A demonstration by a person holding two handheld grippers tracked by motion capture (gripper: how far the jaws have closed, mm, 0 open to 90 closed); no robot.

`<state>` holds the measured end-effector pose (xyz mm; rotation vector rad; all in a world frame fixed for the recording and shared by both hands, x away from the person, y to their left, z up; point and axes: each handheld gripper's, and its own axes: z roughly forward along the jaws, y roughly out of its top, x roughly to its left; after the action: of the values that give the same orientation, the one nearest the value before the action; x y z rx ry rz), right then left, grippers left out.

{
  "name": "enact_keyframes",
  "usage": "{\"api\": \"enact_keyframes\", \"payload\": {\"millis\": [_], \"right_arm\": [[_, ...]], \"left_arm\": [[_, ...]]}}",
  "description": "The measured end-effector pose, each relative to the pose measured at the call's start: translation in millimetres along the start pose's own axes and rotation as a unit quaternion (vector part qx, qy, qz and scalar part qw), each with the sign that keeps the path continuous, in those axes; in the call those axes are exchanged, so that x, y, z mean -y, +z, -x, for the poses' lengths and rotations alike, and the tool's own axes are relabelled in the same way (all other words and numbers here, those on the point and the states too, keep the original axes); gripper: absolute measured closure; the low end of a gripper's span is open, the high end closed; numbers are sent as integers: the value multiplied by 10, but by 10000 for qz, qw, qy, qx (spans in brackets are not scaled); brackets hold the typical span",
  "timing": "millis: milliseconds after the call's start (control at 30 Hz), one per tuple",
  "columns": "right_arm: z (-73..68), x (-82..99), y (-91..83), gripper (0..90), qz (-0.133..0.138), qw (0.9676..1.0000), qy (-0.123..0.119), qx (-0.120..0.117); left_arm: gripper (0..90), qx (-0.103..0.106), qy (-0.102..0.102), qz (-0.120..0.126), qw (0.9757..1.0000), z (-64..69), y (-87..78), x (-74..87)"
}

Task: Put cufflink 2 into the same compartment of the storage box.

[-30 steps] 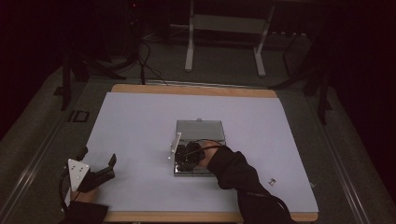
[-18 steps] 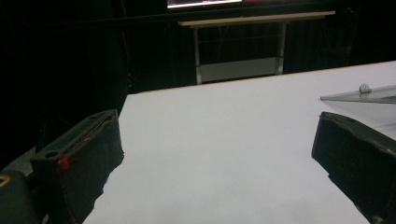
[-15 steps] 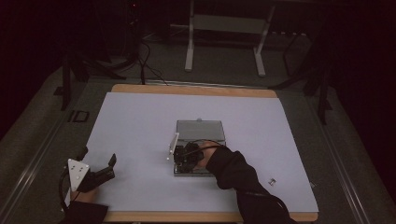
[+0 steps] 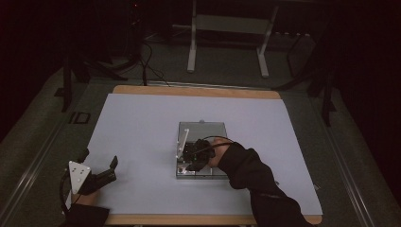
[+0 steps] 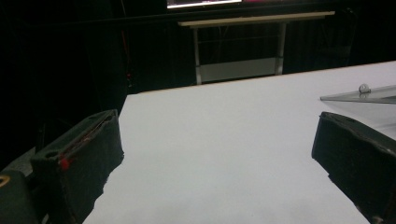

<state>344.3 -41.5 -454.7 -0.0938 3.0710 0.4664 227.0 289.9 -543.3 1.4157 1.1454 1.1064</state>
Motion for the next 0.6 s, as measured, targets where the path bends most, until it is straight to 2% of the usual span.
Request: {"api": "enact_keyframes", "payload": {"millis": [600], "right_arm": [[-59,348,-244,689,-262,9995,149,111]], "left_arm": [[28,-8,-3,-8,10000,2,3,-1]]}}
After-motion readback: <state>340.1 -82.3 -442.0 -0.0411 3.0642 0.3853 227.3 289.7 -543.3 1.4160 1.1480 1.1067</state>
